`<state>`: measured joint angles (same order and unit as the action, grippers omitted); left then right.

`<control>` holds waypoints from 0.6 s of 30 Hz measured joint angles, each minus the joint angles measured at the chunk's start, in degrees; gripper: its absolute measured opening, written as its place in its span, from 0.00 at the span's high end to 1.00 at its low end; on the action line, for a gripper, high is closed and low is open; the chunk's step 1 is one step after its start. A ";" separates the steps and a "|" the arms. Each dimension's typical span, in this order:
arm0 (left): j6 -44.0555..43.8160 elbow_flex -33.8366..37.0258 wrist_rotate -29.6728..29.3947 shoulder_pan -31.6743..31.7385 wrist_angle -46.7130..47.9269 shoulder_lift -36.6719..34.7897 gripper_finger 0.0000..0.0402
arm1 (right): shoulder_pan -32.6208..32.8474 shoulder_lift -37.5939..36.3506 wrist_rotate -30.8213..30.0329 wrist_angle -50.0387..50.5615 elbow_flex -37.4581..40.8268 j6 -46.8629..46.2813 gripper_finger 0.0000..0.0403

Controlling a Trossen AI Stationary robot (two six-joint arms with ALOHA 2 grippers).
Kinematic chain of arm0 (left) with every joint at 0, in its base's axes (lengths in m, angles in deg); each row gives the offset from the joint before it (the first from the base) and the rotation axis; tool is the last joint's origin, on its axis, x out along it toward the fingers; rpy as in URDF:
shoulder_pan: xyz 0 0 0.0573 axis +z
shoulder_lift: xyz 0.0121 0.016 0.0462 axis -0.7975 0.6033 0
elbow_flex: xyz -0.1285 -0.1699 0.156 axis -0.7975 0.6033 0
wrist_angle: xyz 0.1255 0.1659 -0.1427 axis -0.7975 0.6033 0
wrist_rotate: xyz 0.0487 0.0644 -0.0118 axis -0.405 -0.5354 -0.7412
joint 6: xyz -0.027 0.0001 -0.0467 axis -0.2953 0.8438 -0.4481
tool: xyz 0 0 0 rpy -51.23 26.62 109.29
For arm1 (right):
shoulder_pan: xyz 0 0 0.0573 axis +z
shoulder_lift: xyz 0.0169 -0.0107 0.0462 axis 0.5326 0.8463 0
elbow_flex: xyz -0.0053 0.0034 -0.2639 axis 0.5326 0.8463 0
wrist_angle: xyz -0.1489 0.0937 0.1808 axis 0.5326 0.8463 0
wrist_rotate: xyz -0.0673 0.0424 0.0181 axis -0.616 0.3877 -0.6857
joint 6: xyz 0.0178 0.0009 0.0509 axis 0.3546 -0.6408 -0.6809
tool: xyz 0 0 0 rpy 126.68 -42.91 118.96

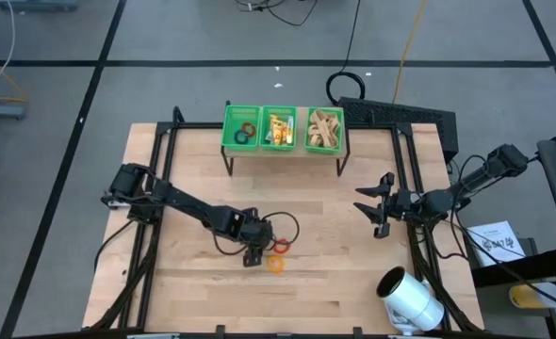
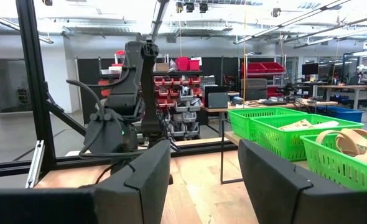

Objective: Pick & Place Office Desk Supplies
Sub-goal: Put the green spring keychain into the left green bin on the shelf

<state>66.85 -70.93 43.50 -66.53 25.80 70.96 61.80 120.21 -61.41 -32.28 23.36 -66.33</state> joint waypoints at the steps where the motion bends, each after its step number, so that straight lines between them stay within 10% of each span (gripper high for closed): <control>1: -0.16 0.00 -0.07 0.05 0.05 -0.04 0.32 | 0.01 -0.01 0.00 -0.01 0.00 0.00 0.55; 18: 0.23 0.15 -0.68 0.10 -1.04 0.09 0.83 | 0.01 -0.01 0.00 -0.06 0.00 0.00 0.55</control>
<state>67.07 -70.77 42.82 -66.43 24.76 71.05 61.81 120.20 -61.41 -32.34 23.36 -66.33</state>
